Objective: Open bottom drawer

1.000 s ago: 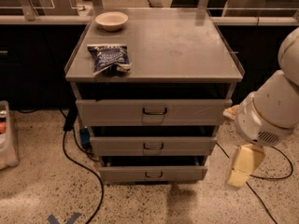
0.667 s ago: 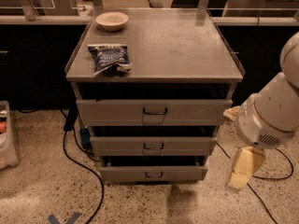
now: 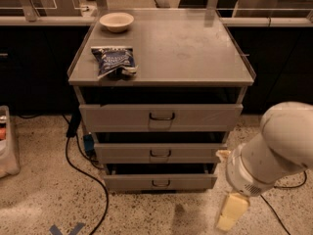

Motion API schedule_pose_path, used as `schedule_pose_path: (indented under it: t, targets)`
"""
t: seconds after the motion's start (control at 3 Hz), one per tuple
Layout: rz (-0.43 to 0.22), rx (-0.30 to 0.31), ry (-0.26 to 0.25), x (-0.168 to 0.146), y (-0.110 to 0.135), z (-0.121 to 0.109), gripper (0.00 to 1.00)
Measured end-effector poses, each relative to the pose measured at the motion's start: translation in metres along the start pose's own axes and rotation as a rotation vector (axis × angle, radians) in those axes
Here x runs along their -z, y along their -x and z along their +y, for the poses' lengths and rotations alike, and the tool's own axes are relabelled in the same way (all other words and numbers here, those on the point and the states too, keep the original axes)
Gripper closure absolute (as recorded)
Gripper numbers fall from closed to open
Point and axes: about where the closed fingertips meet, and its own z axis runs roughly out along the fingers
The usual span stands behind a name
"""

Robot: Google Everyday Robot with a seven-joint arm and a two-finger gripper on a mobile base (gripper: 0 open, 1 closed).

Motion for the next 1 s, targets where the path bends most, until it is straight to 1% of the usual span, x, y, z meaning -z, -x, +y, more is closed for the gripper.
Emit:
schedule_pose_path:
  t: [0.33,0.67,1.0]
  targets:
    - [-0.013,-0.005,0.025,-0.04,-0.002,0.012,0.0]
    - [-0.069,-0.019,0.005,-0.067,0.002,0.009,0.0]
    - [-0.069,-0.019,0.005,-0.067,0.002,0.009,0.0]
